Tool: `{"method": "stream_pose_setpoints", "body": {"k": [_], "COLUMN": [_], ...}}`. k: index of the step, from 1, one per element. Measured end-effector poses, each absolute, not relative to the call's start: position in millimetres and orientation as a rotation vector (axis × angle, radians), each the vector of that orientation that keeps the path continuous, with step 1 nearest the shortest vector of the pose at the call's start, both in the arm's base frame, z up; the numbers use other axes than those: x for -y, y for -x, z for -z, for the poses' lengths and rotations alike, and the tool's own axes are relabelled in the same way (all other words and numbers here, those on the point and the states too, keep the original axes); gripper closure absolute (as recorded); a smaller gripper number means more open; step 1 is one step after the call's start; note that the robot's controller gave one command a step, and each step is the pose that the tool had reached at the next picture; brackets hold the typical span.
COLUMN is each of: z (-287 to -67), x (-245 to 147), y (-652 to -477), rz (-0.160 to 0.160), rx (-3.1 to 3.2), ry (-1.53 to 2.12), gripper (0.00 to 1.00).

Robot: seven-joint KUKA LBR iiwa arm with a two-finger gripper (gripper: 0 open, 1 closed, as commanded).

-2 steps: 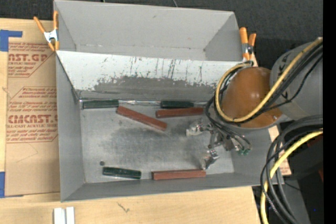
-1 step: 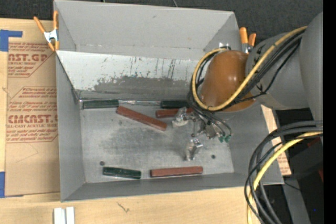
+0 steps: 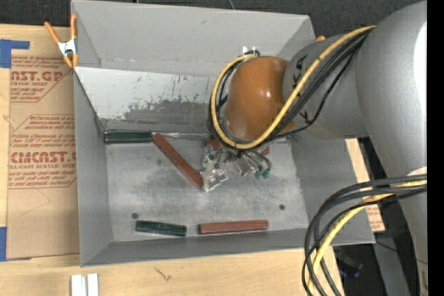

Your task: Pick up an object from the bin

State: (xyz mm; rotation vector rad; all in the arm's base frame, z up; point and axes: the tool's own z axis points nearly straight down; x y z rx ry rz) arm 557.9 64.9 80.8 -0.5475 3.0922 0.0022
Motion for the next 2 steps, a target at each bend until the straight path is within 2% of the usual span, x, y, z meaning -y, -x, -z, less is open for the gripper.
{"method": "stream_pose_setpoints", "body": {"k": [1,2], "z": [-81,-280], "x": [-65,-73], "y": [-557.9,-542.4], "rz": [-0.002,-0.001], "rx": [-3.092,-3.088], "ry": [0.547,0.578], "gripper": [1.0,1.0]}}
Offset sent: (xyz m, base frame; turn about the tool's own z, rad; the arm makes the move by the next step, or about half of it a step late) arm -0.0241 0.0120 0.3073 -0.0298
